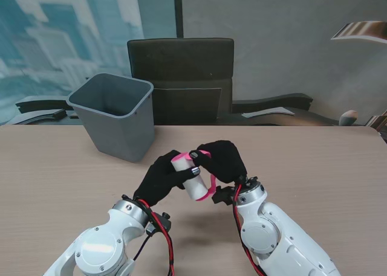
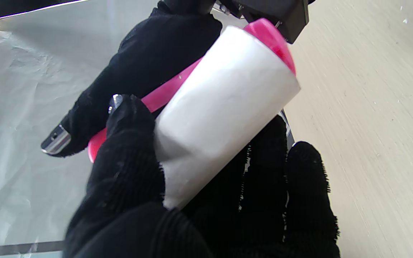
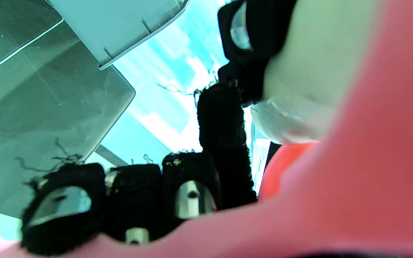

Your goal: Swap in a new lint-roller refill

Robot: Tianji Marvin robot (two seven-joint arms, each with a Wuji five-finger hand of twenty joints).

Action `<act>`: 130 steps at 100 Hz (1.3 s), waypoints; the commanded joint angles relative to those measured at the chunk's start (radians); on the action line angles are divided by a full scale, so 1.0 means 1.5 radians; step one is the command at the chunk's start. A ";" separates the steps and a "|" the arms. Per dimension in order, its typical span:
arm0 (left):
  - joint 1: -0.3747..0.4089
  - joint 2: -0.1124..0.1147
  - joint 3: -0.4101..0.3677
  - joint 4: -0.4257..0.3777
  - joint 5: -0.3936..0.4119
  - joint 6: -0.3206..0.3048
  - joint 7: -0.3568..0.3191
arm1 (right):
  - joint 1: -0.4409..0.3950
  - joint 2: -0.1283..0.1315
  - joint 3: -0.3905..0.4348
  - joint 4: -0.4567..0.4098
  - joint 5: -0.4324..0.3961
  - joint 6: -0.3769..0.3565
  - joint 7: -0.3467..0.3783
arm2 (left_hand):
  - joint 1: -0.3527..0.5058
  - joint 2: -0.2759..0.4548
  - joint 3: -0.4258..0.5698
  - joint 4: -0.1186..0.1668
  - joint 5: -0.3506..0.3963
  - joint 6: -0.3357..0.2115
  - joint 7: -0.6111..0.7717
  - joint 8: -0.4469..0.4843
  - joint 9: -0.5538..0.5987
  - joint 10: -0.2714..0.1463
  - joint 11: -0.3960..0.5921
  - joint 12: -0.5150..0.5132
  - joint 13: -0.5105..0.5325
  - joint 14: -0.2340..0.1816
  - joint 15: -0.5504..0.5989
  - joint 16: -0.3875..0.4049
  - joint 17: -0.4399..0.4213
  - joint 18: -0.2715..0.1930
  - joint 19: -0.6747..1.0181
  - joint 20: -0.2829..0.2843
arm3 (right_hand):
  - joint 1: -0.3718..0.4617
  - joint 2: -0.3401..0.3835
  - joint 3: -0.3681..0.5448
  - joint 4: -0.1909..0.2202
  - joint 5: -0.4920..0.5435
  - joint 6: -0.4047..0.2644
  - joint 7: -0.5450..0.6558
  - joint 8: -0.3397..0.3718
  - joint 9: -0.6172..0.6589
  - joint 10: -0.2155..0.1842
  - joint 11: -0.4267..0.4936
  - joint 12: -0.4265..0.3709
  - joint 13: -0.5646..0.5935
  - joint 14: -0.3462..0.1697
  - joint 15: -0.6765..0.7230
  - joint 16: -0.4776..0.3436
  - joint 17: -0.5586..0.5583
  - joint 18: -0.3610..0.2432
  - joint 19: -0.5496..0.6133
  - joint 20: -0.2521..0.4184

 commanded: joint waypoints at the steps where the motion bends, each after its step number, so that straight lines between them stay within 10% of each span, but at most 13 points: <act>1: 0.000 -0.005 0.004 -0.004 -0.002 0.004 -0.016 | -0.005 -0.005 -0.004 -0.003 -0.003 -0.001 0.005 | 0.131 0.099 0.084 0.044 0.023 -0.105 0.101 0.000 0.024 -0.032 0.074 0.014 0.028 -0.013 0.023 0.011 0.005 -0.027 0.029 -0.006 | 0.020 -0.067 0.045 0.018 -0.002 0.036 -0.012 -0.004 0.033 -0.009 0.048 0.006 0.000 -0.302 0.082 0.017 0.029 -0.108 0.077 0.013; 49: 0.001 -0.006 0.000 -0.004 0.007 0.004 -0.011 | -0.005 -0.016 -0.008 -0.003 0.009 0.002 -0.024 | 0.132 0.099 0.084 0.045 0.023 -0.105 0.103 -0.002 0.022 -0.031 0.075 0.013 0.026 -0.014 0.024 0.011 0.005 -0.028 0.029 -0.006 | -0.122 -0.331 0.295 -0.017 -0.011 0.016 -0.020 -0.003 0.033 -0.029 0.045 0.006 0.001 -0.308 0.079 0.015 0.031 -0.146 0.072 0.013; 78: 0.003 -0.005 -0.001 -0.003 0.009 -0.005 -0.011 | -0.004 -0.015 -0.008 -0.001 0.001 0.001 -0.027 | 0.131 0.100 0.084 0.045 0.022 -0.106 0.104 -0.003 0.021 -0.031 0.076 0.013 0.025 -0.014 0.024 0.011 0.004 -0.029 0.030 -0.006 | -0.090 -0.417 0.350 -0.021 -0.016 0.004 -0.022 -0.002 0.032 -0.036 0.035 -0.001 0.001 -0.303 0.080 0.010 0.030 -0.151 0.062 0.009; 130: -0.009 -0.002 0.009 0.019 0.038 -0.037 -0.016 | -0.001 -0.016 -0.014 0.001 0.015 -0.001 -0.015 | 0.131 0.097 0.085 0.045 0.023 -0.106 0.104 -0.004 0.023 -0.030 0.075 0.012 0.025 -0.011 0.024 0.011 0.002 -0.027 0.029 -0.006 | 0.041 -0.285 0.233 -0.008 -0.012 0.004 -0.018 0.001 0.032 -0.045 0.035 -0.002 0.001 -0.316 0.077 0.004 0.030 -0.159 0.058 0.007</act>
